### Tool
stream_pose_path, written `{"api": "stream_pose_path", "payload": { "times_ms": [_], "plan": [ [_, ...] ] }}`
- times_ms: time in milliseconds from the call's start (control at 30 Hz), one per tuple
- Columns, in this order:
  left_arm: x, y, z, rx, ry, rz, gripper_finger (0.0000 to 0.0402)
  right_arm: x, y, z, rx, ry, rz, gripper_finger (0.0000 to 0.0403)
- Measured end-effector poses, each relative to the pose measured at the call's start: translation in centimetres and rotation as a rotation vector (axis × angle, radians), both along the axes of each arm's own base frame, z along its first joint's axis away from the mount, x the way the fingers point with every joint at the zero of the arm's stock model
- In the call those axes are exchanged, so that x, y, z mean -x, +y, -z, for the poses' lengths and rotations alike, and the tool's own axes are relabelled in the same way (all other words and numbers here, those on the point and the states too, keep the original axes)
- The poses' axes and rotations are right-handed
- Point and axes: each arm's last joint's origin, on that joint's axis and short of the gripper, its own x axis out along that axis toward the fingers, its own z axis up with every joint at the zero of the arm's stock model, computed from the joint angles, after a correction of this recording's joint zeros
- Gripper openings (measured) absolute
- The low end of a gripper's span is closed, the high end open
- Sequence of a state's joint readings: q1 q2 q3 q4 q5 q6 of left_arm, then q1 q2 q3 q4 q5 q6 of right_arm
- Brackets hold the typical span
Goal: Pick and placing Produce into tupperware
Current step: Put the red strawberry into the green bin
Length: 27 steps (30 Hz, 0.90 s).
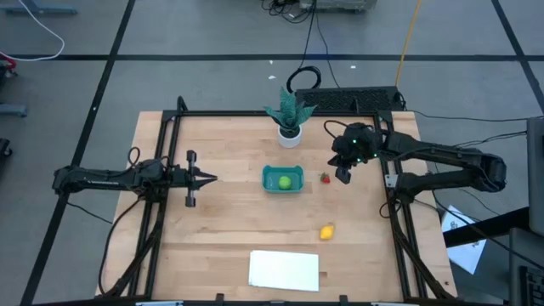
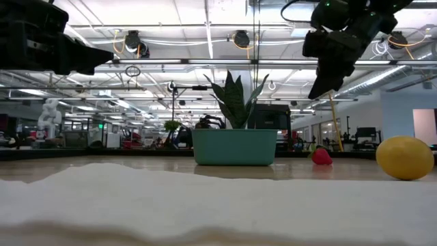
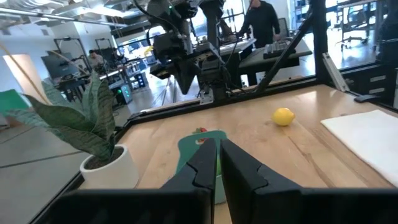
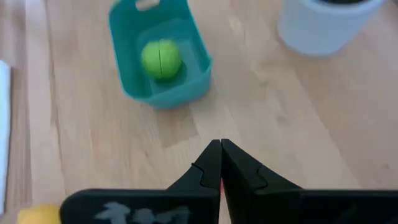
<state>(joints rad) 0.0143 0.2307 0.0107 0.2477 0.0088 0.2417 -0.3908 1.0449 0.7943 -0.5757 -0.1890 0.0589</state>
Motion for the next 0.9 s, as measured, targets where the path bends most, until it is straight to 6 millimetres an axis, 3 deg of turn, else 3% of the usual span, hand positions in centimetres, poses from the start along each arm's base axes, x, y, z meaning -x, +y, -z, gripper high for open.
{"api": "stream_pose_path", "payload": {
  "times_ms": [500, 667, 900],
  "plan": [
    [0.0, 0.1, 0.0, 0.001, 0.001, -0.02, 0.0026, -1.7, -0.5, 2.1, -0.114, 0.1, -0.037, 0.0009],
    [0.0, 0.1, 0.1, 0.002, 0.007, -0.02, 0.0026, -1.7, -0.5, 2.1, -0.111, 0.099, -0.034, 0.0068],
    [0.0, 0.1, 0.1, 0.004, 0.008, -0.02, 0.0026, -1.7, -0.5, 2.1, -0.108, 0.105, -0.007, 0.0195]
  ]
}}
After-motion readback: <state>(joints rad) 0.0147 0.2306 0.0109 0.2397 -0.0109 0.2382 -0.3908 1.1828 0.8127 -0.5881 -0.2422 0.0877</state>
